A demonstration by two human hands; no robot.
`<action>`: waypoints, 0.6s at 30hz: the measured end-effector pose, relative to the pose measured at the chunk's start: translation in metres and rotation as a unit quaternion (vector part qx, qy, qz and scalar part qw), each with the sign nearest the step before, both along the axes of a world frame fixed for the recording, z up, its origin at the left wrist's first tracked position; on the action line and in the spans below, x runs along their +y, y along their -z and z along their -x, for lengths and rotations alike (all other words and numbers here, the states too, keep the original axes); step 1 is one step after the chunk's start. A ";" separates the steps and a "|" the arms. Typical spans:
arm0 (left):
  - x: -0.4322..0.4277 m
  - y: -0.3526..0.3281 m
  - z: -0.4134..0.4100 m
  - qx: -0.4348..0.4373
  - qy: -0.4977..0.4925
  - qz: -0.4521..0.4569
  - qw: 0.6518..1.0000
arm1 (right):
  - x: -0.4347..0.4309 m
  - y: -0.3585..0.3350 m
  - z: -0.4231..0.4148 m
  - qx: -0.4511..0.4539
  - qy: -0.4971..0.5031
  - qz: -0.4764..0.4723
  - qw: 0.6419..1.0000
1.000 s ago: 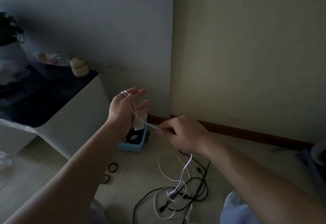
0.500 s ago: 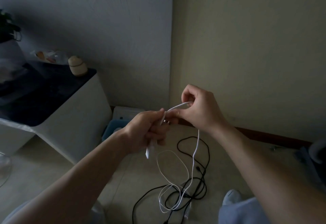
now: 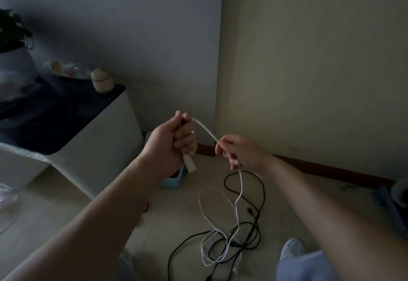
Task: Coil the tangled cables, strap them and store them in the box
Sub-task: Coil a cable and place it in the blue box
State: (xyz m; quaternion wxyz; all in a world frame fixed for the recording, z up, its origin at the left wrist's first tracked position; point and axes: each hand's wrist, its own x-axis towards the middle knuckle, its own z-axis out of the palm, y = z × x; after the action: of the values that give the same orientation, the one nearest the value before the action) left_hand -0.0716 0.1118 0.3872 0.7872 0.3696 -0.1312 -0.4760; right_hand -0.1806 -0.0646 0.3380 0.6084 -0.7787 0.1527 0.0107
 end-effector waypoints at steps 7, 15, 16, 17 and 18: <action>0.006 -0.008 -0.021 0.040 -0.196 -0.006 0.980 | 0.016 -0.003 0.011 0.187 -0.124 0.030 0.974; 0.001 0.010 -0.034 -0.165 -0.380 -0.163 0.895 | 0.042 -0.032 0.014 0.090 -0.187 0.102 0.973; 0.000 0.015 -0.034 -0.230 -0.384 -0.190 0.874 | 0.046 -0.036 0.014 0.052 -0.175 0.121 0.976; 0.000 0.019 -0.034 -0.292 -0.383 -0.212 0.850 | 0.049 -0.040 0.014 0.011 -0.153 0.139 0.978; -0.001 0.022 -0.035 -0.341 -0.374 -0.229 0.832 | 0.050 -0.043 0.013 -0.025 -0.125 0.151 0.980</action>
State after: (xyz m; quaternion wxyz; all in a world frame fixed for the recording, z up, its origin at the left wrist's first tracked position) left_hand -0.0371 0.1112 0.3652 0.7033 0.6987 -0.1307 -0.0059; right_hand -0.1940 -0.0144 0.3815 0.4810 -0.8748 0.0387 0.0437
